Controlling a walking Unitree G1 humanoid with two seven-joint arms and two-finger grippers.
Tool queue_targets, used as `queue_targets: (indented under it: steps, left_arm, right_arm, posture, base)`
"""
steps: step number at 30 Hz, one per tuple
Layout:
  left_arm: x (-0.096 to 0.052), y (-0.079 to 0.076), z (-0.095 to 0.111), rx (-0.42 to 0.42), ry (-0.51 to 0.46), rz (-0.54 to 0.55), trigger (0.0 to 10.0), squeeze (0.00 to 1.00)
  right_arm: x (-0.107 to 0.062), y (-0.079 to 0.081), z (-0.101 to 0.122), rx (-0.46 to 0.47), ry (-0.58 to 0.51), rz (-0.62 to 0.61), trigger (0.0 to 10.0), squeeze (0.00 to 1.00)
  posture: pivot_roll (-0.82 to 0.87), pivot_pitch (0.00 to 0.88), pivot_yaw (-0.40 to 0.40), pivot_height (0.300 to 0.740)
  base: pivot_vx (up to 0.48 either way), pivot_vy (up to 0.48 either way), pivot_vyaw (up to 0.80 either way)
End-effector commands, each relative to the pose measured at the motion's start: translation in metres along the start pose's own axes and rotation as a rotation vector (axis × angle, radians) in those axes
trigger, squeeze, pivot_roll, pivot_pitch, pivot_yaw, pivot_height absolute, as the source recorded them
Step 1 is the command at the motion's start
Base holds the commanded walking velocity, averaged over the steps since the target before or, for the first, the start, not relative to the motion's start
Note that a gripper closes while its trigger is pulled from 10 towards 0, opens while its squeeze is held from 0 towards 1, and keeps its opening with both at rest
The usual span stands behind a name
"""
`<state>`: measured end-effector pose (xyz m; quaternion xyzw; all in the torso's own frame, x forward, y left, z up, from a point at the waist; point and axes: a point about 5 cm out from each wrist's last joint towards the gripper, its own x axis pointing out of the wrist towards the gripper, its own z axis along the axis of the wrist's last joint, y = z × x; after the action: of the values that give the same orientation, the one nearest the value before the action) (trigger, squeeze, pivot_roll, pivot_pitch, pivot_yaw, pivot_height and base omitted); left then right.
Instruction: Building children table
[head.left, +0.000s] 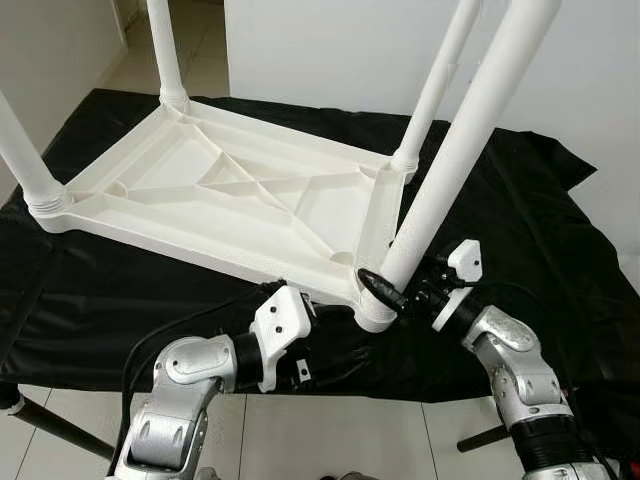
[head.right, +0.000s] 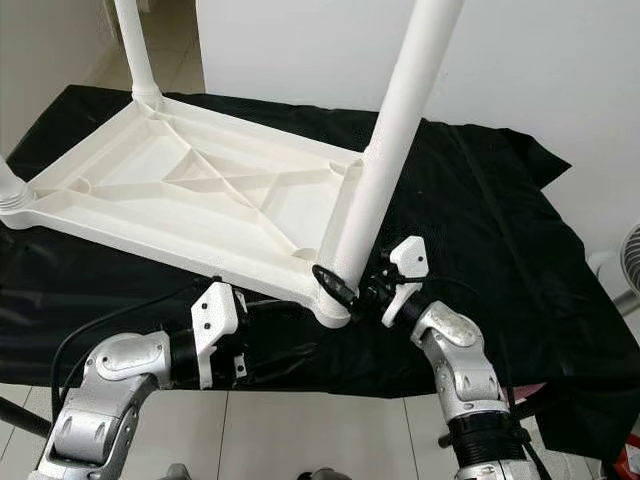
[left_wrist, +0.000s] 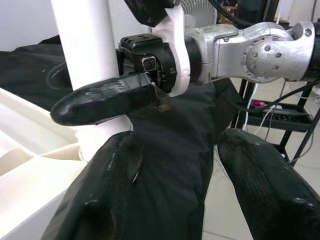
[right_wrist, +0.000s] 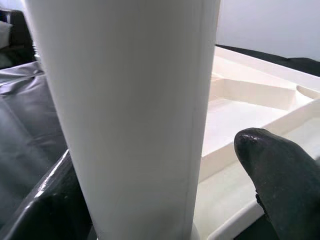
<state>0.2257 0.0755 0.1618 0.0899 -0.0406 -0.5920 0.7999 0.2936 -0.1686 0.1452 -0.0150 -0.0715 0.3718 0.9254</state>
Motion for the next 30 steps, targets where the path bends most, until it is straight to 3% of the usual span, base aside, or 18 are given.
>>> queue_targets:
  steps: [1, 9, 16, 25, 26, 28, 29, 30]
  left_arm:
    - [0.001, 0.017, -0.002, -0.004, -0.004, 0.324, 10.0, 0.0]
    - [0.009, 0.022, -0.001, 0.009, -0.011, 0.319, 10.0, 0.0]
    - [0.016, 0.032, -0.002, 0.025, -0.011, 0.318, 10.0, 0.0]
    - [0.028, 0.02, -0.009, 0.03, 0.008, 0.255, 10.0, 0.0]
    - [0.029, 0.018, -0.011, 0.032, 0.014, 0.247, 10.0, 0.0]
    - [0.03, 0.017, -0.012, 0.035, 0.017, 0.243, 10.0, 0.0]
    - [0.031, 0.016, -0.013, 0.034, 0.02, 0.241, 10.0, 0.0]
    - [0.031, 0.016, -0.014, 0.034, 0.021, 0.24, 10.0, 0.0]
  right_arm:
    - [-0.008, -0.014, 0.003, -0.025, 0.0, -0.064, 10.0, 0.0]
    - [-0.017, -0.036, 0.005, -0.055, 0.001, -0.186, 10.0, 0.0]
    - [-0.012, -0.017, 0.003, -0.086, 0.034, -0.039, 10.0, 0.0]
    - [-0.013, -0.02, -0.003, -0.113, 0.077, 0.001, 10.0, 0.0]
    - [-0.014, -0.022, -0.004, -0.12, 0.087, 0.001, 8.6, 0.0]
    - [-0.014, -0.023, -0.005, -0.123, 0.093, 0.0, 8.1, 0.0]
    - [-0.014, -0.024, -0.006, -0.124, 0.101, -0.003, 4.5, 0.0]
    - [-0.015, -0.025, -0.006, -0.125, 0.107, -0.006, 3.7, 0.0]
  posture:
    - [-0.01, 0.049, -0.081, 0.74]
    - [-0.03, 0.048, -0.07, 0.74]
    - [-0.04, 0.045, -0.065, 0.74]
    - [-0.04, 0.048, -0.072, 0.74]
    - [-0.04, 0.048, -0.073, 0.74]
    - [-0.04, 0.048, -0.073, 0.74]
    - [-0.04, 0.048, -0.073, 0.74]
    - [-0.04, 0.048, -0.073, 0.74]
  base:
    - [0.0, 0.0, 0.0]
    - [0.0, 0.0, 0.0]
    - [0.0, 0.0, 0.0]
    - [0.0, 0.0, 0.0]
    - [0.0, 0.0, 0.0]
    - [0.0, 0.0, 0.0]
    - [0.0, 0.0, 0.0]
    - [0.0, 0.0, 0.0]
